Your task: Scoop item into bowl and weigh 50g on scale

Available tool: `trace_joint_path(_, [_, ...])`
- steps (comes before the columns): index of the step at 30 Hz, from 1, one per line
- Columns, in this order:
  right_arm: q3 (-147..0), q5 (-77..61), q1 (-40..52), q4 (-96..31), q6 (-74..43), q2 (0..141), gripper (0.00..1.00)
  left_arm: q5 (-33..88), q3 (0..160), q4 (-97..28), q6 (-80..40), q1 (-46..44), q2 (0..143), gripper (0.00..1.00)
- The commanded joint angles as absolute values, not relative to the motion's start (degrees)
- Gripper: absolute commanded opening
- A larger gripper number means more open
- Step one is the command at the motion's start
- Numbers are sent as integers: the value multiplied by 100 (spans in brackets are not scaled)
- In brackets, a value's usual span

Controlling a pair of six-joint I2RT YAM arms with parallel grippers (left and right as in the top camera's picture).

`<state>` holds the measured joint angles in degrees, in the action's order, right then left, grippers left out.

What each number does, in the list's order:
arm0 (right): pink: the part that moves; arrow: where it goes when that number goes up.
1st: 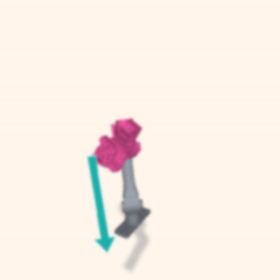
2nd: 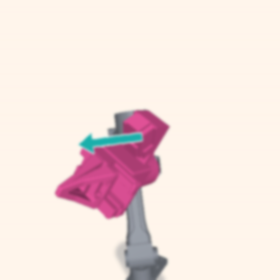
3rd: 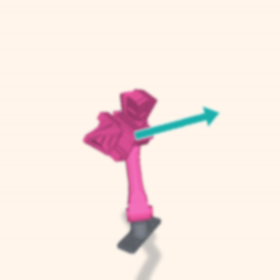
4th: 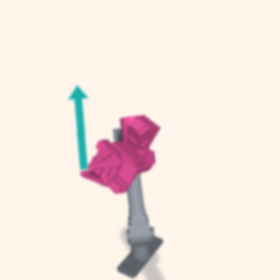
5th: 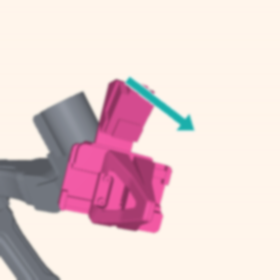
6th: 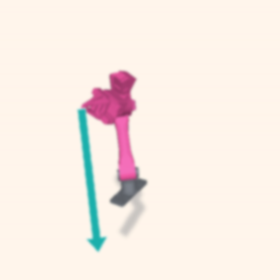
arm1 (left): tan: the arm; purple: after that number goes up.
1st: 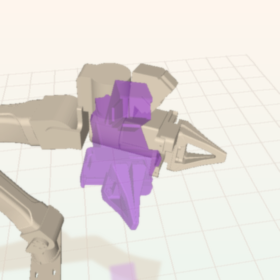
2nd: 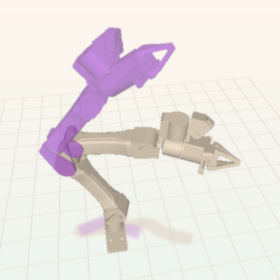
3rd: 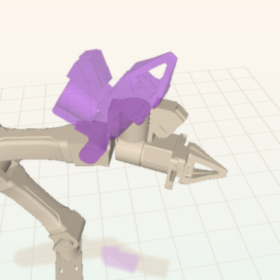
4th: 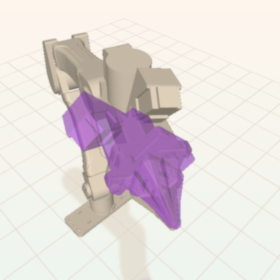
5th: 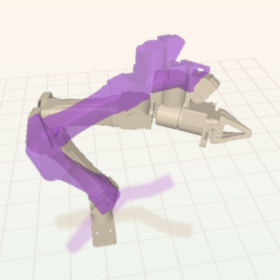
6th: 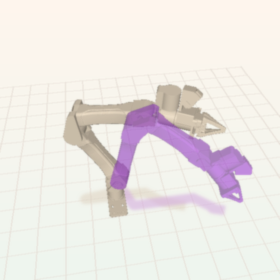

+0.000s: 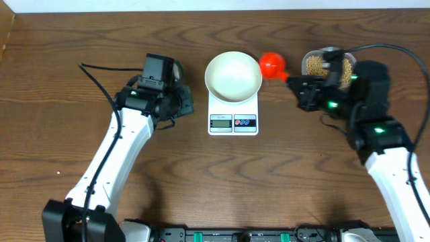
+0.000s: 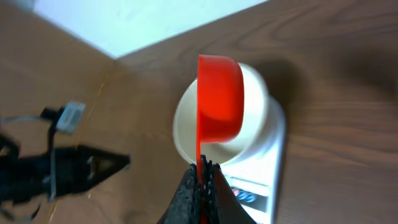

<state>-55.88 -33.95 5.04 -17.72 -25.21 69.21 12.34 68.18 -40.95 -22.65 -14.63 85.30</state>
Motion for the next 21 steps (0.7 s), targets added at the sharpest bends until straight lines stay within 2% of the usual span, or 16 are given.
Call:
trace_joint_path(1, [-5695, -3715, -143, -1984, -2340, 6759, 1, 1229, 6877, -4160, -2016, -1925, 8042, 44])
trace_joint_path(5, [-5695, -3830, -760, -2344, -2126, 6761, 1, 1063, 6805, -4222, -2117, -2563, 7841, 34])
trace_joint_path(8, [-5695, -3828, -965, -2541, -1999, 6761, 1, 1039, 6641, -4108, -2418, -2974, 7870, 19])
trace_joint_path(9, [-5695, -3828, -1024, -2600, -1959, 6761, 1, 998, 6541, -4005, -2515, -3100, 7881, 9])
trace_joint_path(15, [-5695, -3828, -1087, -2681, -1916, 6761, 1, 16, 5218, -2244, -3354, -4069, 7922, 7])
trace_joint_path(21, [-5695, -3828, -1087, -2689, -1918, 6761, 1, -259, 4915, -1120, -3026, -4156, 8602, 7])
